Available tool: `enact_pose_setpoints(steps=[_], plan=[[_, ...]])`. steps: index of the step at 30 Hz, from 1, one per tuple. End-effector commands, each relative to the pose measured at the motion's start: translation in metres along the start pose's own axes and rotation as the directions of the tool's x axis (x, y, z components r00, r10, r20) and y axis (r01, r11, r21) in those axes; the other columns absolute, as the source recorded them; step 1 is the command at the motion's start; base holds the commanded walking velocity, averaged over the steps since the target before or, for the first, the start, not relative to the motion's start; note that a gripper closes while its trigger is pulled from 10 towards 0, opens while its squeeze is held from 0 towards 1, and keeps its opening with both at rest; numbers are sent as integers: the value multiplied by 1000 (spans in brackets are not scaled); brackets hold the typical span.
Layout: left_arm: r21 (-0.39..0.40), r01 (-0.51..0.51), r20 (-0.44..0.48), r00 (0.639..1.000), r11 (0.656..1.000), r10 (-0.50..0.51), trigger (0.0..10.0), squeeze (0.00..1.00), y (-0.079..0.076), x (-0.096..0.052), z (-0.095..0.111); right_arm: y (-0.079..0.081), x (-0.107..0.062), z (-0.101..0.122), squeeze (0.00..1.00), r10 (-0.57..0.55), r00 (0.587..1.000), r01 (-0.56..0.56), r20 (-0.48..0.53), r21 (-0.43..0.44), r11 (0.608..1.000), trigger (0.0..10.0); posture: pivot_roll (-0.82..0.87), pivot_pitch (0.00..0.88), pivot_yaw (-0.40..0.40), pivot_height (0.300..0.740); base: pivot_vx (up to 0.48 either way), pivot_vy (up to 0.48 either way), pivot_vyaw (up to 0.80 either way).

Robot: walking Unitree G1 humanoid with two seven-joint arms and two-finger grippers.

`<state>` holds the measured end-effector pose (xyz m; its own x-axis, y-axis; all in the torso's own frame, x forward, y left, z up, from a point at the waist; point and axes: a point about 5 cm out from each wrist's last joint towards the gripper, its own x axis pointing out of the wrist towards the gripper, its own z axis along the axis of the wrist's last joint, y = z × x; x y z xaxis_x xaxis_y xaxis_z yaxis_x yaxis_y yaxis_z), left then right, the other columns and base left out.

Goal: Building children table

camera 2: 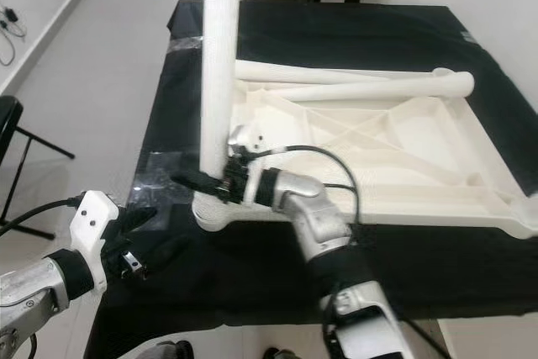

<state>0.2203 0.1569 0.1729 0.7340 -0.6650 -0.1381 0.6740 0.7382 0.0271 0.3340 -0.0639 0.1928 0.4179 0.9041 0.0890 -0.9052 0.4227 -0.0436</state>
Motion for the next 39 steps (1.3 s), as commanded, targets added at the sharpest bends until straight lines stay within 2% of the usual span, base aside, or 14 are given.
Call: enact_pose_setpoints(steps=[1, 7, 9, 10, 12, 17, 21, 23, 24, 30, 33, 36, 39], plan=[[9, -5, -24, 1000, 1000, 5, 10000, 0, 1, -2, -2, -5, -6, -5, 0, -79, 996, 77, -28, -65, 995, 10000, 141, 221, -53, 740, 0, 0, 0], [17, -10, -23, 1000, 1000, 10, 10000, 0, 3, -2, -1, -8, -5, -3, 0, -160, 987, 156, -18, -140, 978, 10000, 140, 222, -53, 740, 0, 0, 0], [24, -16, -19, 1000, 1000, 17, 10000, 0, 5, -2, 0, -9, -4, -2, 0, -186, 982, 172, -40, -234, 957, 10000, 139, 223, -53, 740, 0, 0, 0], [24, -16, -19, 1000, 1000, 17, 10000, 0, 5, -2, 0, -9, -4, -2, 0, -186, 982, 172, -40, -234, 957, 10000, 139, 223, -53, 740, 0, 0, 0], [29, -26, -14, 1000, 999, 26, 10000, 0, 7, -2, 2, -8, -2, -3, 0, -176, 983, 151, -59, -299, 942, 10000, 141, 225, -58, 740, 0, 0, 0], [34, -44, -4, 999, 998, 44, 10000, 0, 10, -3, 4, -5, -1, -4, 0, -139, 988, 110, -64, -332, 937, 10000, 142, 229, -62, 740, 0, 0, 0], [38, -61, 6, 998, 997, 61, 10000, 0, 13, -3, 6, -1, -2, -5, 0, -47, 995, 15, -92, -320, 947, 10000, 142, 232, -63, 740, 0, 0, 0], [40, -64, 9, 998, 997, 63, 10000, 0, 14, -3, 7, -4, -1, -4, 0, -24, 995, -5, -98, -290, 957, 10000, 142, 232, -63, 740, 0, 0, 0], [45, -67, 13, 998, 997, 66, 10000, 0, 14, -3, 8, -11, -1, 0, 0, 17, 995, -39, -94, -242, 969, 10000, 144, 235, -66, 740, 0, 0, 0], [51, -71, 19, 997, 996, 71, 10000, 0, 15, -3, 11, -19, -2, 7, 0, 94, 990, -111, -103, -174, 978, 10000, 150, 244, -69, 740, 0, 0, 0], [53, -73, 23, 997, 996, 72, 10000, 0, 16, -3, 13, -22, -2, 10, 0, 130, 986, -144, -103, -138, 980, 10000, 151, 251, -70, 740, 0, 0, 0], [60, -70, 24, 997, 996, 68, 10000, 0, 15, -6, 16, -26, -5, 18, 0, 232, 970, -237, -78, -55, 970, 10000, 154, 270, -67, 740, 0, 0, 0], [60, -49, 6, 999, 997, 49, 10000, 0, 11, -8, 15, -27, -5, 21, 0, 276, 960, -278, -56, -34, 960, 10000, 159, 286, -67, 740, 0, 0, 0]])
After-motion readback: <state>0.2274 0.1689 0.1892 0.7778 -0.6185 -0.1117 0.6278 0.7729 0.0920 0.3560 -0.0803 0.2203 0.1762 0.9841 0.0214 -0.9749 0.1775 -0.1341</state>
